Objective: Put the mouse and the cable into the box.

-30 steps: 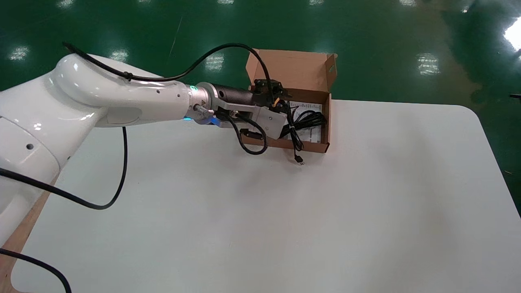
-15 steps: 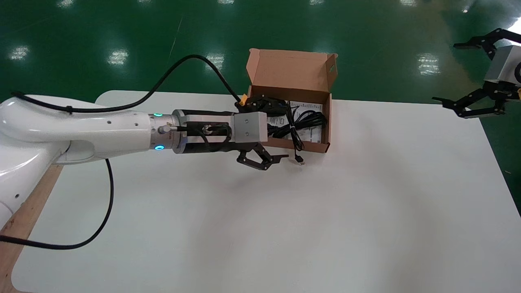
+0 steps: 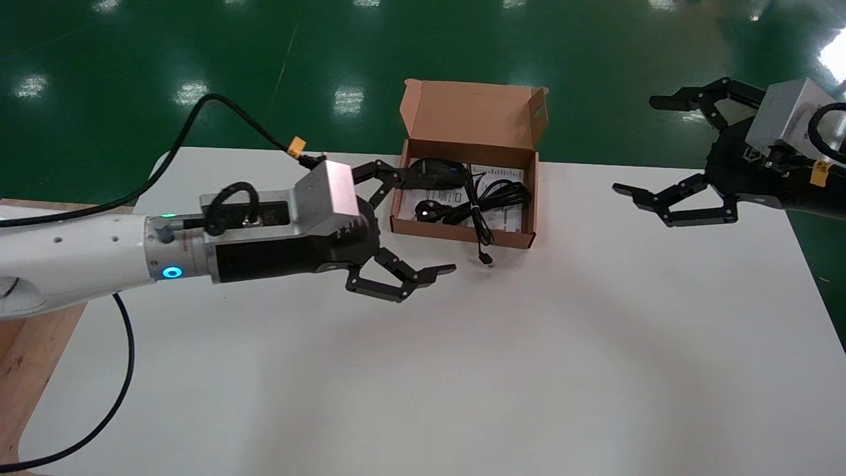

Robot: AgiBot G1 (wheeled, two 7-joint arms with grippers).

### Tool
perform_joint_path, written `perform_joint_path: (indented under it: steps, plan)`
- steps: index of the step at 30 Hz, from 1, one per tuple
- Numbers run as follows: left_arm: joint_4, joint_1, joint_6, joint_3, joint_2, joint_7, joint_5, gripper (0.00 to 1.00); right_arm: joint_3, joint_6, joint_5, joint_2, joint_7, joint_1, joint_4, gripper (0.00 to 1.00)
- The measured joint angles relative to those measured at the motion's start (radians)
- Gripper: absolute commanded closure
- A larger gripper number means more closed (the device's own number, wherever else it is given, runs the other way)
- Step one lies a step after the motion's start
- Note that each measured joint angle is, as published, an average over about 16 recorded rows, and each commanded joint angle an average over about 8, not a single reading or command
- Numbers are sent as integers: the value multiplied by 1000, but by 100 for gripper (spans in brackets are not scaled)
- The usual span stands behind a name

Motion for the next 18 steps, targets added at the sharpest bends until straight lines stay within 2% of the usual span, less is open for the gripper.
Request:
perform_joint_path:
  steps: [18]
  plan:
    - [-251,207,213,-274,-228,-309,-136,0,141,-122,255,40,374,-297,361,0]
